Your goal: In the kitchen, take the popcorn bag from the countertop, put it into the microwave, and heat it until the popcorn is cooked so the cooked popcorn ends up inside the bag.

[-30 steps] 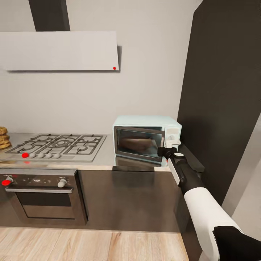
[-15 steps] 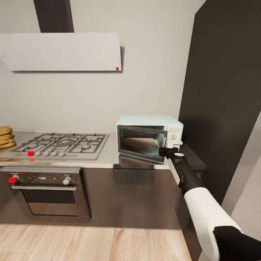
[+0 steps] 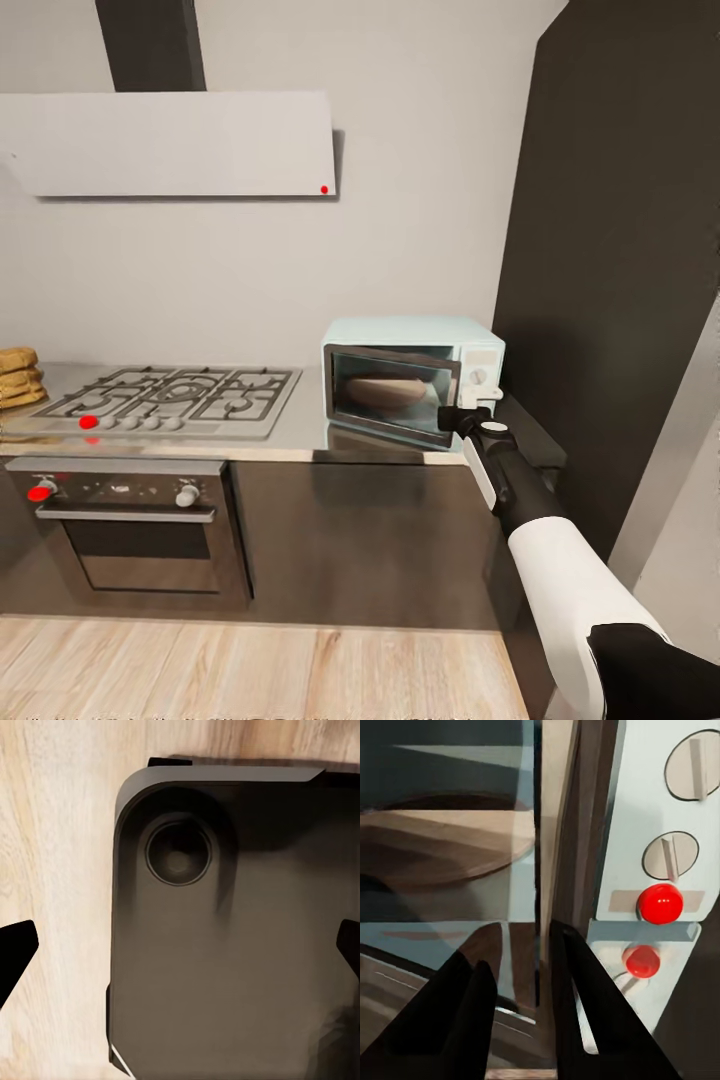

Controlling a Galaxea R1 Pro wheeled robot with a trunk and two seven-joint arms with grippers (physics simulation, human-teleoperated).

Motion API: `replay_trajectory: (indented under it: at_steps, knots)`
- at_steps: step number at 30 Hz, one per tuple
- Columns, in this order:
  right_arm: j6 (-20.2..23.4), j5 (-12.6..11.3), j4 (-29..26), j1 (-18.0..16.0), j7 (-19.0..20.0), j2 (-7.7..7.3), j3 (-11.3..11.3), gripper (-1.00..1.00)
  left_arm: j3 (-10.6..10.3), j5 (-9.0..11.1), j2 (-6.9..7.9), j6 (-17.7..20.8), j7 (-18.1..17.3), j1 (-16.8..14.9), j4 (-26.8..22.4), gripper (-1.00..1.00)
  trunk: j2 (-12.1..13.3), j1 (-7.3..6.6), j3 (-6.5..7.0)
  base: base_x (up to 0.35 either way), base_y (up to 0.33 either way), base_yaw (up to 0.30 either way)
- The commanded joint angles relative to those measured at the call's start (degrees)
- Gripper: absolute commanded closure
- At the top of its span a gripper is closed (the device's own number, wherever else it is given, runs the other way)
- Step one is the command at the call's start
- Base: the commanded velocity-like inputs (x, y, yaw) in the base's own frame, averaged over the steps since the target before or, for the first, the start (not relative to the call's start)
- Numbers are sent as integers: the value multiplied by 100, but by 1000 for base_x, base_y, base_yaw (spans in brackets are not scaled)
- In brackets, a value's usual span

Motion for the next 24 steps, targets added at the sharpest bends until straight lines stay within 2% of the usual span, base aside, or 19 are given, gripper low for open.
replay_trajectory:
  at_steps: [1,15,24]
  knots:
    - [44,127,-4,-3,-180,-2,-21,100,2,38,-1,-8,4,3,-9,-100,-3,-1,-6,-77,0,0]
    - [41,123,-4,-3,-180,-2,-12,100,1,38,-2,-8,4,3,-9,-100,-3,-1,-6,-78,0,0]
    - [49,125,-4,-3,-169,-2,-13,100,-1,38,6,-8,4,3,-9,-100,-3,-1,-6,-8,0,0]
